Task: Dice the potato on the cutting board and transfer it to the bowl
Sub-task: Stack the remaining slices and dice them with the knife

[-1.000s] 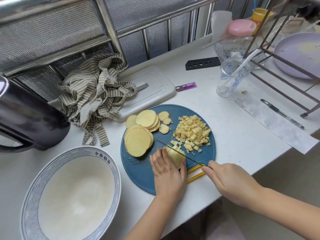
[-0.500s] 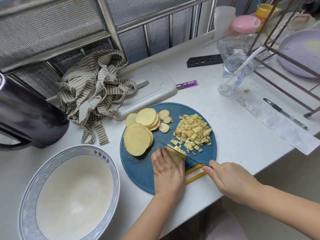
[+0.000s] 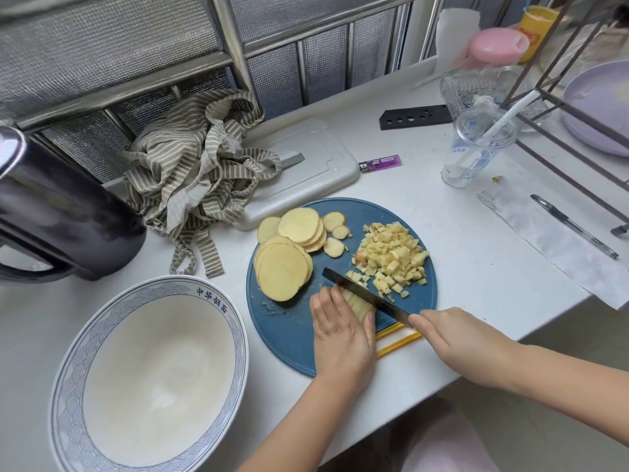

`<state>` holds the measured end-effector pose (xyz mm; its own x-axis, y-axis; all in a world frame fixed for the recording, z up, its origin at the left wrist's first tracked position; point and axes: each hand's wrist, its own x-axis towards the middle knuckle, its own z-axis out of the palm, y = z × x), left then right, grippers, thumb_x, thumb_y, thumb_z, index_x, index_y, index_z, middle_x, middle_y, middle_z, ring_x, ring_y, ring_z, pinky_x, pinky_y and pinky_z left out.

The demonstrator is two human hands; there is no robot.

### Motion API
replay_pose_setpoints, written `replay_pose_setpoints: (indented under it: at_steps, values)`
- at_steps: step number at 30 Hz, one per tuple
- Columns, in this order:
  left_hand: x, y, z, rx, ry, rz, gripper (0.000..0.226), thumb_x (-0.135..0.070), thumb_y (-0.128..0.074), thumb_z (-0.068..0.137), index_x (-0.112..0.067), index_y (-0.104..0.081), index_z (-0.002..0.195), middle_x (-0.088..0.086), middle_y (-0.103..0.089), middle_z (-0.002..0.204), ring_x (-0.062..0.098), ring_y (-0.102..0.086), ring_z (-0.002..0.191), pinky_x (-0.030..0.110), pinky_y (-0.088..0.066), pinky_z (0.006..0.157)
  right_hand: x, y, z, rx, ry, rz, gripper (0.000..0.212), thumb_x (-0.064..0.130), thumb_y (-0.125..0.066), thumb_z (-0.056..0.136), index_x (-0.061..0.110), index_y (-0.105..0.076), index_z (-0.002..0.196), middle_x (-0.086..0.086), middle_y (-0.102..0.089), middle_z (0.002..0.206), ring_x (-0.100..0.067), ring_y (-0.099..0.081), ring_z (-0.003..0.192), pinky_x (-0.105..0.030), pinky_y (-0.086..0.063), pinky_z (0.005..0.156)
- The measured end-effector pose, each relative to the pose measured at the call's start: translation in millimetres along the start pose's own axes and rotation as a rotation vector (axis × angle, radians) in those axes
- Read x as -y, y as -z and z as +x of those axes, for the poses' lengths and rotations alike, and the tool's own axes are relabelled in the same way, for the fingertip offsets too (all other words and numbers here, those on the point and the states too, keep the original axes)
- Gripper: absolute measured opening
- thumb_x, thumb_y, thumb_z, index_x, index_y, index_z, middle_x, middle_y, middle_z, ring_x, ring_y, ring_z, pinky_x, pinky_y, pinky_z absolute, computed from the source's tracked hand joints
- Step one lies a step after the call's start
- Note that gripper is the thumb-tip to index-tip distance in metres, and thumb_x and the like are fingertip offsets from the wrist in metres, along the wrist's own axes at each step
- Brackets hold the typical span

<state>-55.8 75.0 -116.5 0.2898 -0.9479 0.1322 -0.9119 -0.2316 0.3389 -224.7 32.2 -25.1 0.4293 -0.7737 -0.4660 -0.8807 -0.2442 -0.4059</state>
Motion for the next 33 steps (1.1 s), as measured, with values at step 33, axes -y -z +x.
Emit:
replay_pose_setpoints:
  at_steps: [33]
  values:
    - [-6, 11, 4, 0.147, 0.017, 0.059, 0.070, -0.048, -0.036, 0.087, 0.010, -0.052, 0.122, 0.026, -0.054, 0.119, 0.038, -0.040, 0.113, 0.050, -0.051, 0.091, 8, -31, -3, -0.328, 0.023, -0.251, 0.038, 0.044, -0.032, 0.102, 0.015, -0.051, 0.088, -0.006, -0.065, 0.079, -0.028, -0.066, 0.076, -0.033, -0.037, 0.055]
